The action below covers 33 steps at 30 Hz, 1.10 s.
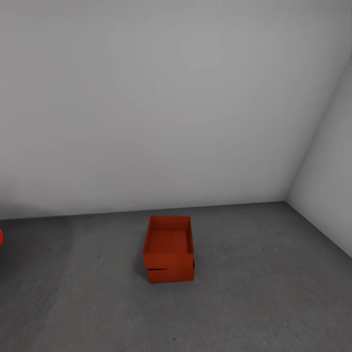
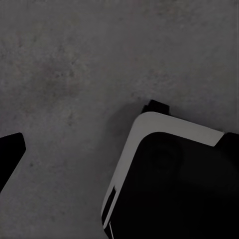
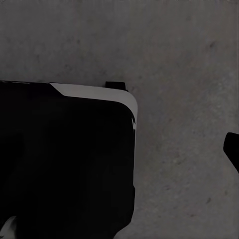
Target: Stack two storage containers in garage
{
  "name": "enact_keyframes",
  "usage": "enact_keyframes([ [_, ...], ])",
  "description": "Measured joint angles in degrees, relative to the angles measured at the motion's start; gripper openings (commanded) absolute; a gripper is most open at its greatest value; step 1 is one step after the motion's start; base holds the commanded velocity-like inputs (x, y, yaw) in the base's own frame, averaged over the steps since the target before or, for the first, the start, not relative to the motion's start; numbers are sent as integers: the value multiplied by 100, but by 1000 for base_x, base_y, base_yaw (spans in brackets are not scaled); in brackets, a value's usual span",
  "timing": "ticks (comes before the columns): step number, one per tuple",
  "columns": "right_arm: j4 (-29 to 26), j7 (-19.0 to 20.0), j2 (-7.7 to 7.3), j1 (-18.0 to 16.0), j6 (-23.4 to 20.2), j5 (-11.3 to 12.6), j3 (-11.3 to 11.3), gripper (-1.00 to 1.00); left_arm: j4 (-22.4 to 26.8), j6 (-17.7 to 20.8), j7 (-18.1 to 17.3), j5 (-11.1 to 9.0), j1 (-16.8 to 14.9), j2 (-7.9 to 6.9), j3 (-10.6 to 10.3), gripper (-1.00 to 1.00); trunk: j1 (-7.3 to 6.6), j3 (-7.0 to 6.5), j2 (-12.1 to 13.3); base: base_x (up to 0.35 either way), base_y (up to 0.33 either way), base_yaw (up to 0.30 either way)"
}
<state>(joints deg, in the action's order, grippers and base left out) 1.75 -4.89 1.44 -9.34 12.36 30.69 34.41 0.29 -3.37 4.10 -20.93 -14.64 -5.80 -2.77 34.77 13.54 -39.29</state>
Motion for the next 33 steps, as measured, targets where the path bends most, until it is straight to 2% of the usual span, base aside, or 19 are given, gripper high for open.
enact_keyframes([
  [33, 0, 2, 0, 0, 8, 0, 0, 100, 0, 0, 0, 0, 0, 0, 0, 100, 0, -312, 0, 0, 0, 0],
])
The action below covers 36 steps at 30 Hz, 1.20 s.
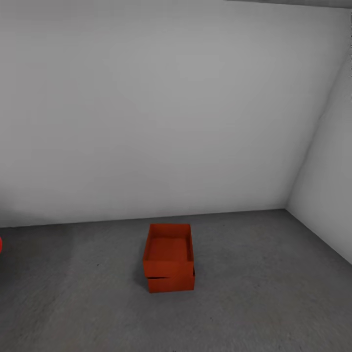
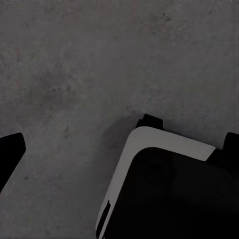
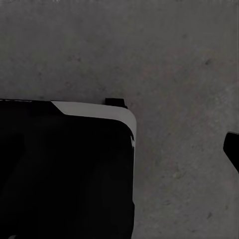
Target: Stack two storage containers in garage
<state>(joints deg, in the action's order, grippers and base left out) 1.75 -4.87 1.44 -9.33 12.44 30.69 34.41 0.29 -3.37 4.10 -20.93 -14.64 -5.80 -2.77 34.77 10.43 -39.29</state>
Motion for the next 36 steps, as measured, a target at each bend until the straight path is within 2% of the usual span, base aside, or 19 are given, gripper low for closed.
enact_keyframes([
  [36, 0, -1, 8, 0, -3, -7, 0, 100, 0, 0, 0, 0, 0, 0, 0, 100, 0, -340, 1, 0, 0, 0],
])
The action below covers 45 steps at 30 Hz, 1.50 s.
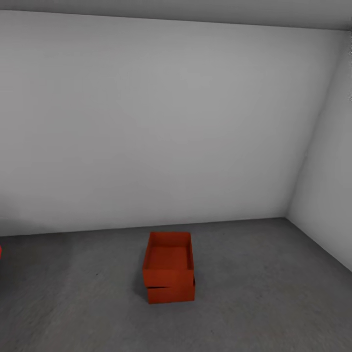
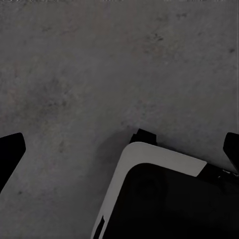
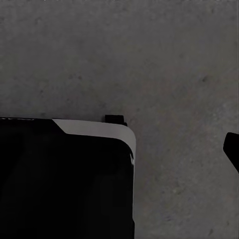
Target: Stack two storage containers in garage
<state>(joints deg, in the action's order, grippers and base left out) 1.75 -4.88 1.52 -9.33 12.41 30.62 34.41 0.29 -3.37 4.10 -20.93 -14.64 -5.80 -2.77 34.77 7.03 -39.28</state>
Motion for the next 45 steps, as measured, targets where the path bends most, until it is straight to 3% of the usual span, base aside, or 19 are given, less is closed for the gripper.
enact_keyframes([
  [45, 0, 55, 1, 0, 5, 8, 0, 100, 0, 0, 0, 0, 0, 0, 0, 100, 0, -425, 1, 0, 0, 0],
])
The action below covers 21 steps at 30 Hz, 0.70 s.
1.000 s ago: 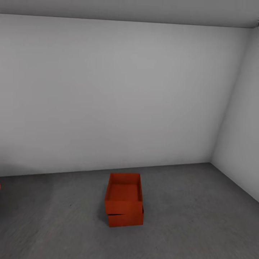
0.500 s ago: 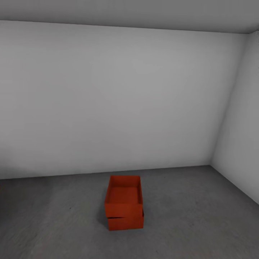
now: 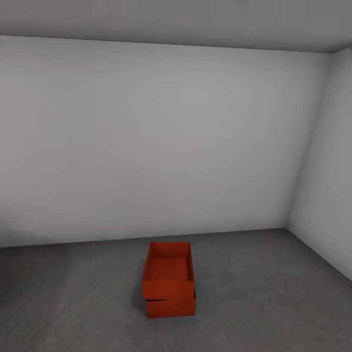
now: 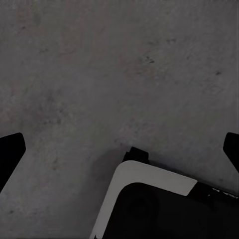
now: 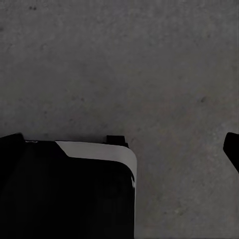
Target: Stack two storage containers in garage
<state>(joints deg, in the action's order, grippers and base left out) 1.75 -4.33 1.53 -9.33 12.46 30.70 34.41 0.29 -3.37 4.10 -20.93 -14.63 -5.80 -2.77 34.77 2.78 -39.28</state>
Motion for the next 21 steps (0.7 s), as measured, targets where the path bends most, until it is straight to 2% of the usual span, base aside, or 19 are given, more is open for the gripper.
enact_keyframes([
  [21, 0, 0, 0, -2, 0, 1, 0, 100, 0, 0, 0, 0, -1, 0, 0, 100, 0, -194, -1, 0, 0, 0],
])
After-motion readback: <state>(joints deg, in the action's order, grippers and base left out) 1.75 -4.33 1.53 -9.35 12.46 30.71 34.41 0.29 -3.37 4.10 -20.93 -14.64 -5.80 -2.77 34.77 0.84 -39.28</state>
